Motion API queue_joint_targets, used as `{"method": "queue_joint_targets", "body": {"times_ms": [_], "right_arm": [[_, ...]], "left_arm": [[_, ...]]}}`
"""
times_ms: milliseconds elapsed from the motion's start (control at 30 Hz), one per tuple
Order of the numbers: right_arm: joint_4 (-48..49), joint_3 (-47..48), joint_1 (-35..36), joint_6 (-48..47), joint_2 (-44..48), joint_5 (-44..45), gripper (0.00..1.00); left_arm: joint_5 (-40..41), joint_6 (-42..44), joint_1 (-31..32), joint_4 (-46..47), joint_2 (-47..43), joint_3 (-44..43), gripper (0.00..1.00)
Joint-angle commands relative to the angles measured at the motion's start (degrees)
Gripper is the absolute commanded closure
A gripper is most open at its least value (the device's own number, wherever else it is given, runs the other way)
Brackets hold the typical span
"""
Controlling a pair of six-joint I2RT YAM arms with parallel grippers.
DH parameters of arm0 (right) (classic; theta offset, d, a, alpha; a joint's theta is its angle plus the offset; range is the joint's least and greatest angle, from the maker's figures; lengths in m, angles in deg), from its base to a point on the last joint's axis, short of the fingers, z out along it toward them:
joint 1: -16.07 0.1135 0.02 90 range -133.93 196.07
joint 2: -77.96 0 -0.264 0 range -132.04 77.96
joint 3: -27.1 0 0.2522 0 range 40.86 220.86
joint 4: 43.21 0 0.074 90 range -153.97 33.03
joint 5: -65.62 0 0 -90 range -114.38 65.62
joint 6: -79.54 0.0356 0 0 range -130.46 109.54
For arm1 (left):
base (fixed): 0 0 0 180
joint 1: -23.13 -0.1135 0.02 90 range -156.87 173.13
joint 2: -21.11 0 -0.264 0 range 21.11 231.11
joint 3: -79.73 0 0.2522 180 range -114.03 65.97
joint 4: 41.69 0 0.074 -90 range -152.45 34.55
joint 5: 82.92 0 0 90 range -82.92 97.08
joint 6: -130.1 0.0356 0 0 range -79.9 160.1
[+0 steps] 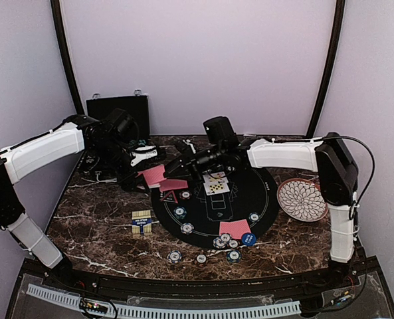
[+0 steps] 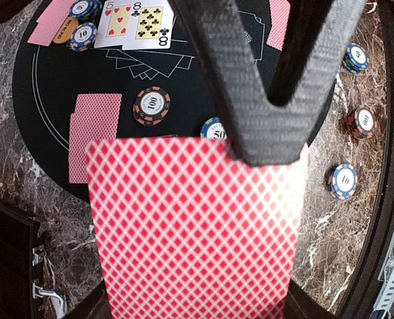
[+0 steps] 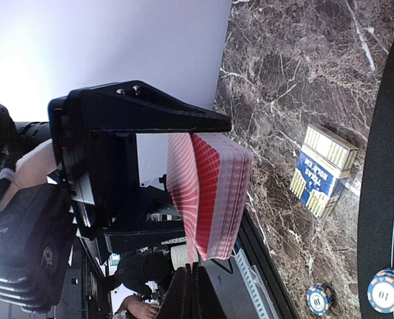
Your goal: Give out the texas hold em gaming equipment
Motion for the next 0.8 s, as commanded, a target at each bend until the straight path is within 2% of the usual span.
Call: {"method": "queue_joint_targets", "body": {"times_ms": [0,333,533,633,767], "right_arm": [[0.77,-2.56,-2.43,-0.99,4.74,-0.74,1.00],[-8.80,-8.75,-8.00,-8.20,11.61,0.53,1.00],[-23.58,-9.41,-12.53,-18.53,15.53,4.37,1.00],[-35.29,-6.36,-14.19,-26.76,15.76,10.91,1.00],[-50.90,0.72,-14.07,-36.43,13.74,29.10,1.00]], "left_arm": [[0.79,0.34,-0.37,-0.64,-1.24,0.12,1.00],[1.02,0.43,-0.37,-0.92,-0.92,-0.01,1.00],[1.32,0.56,-0.38,-1.22,-0.64,-0.04,1.00],[1.24,0.54,-0.37,-1.21,-0.66,-0.10,1.00],[1.29,0.44,-0.37,-1.29,-0.82,-0.10,1.00]]}}
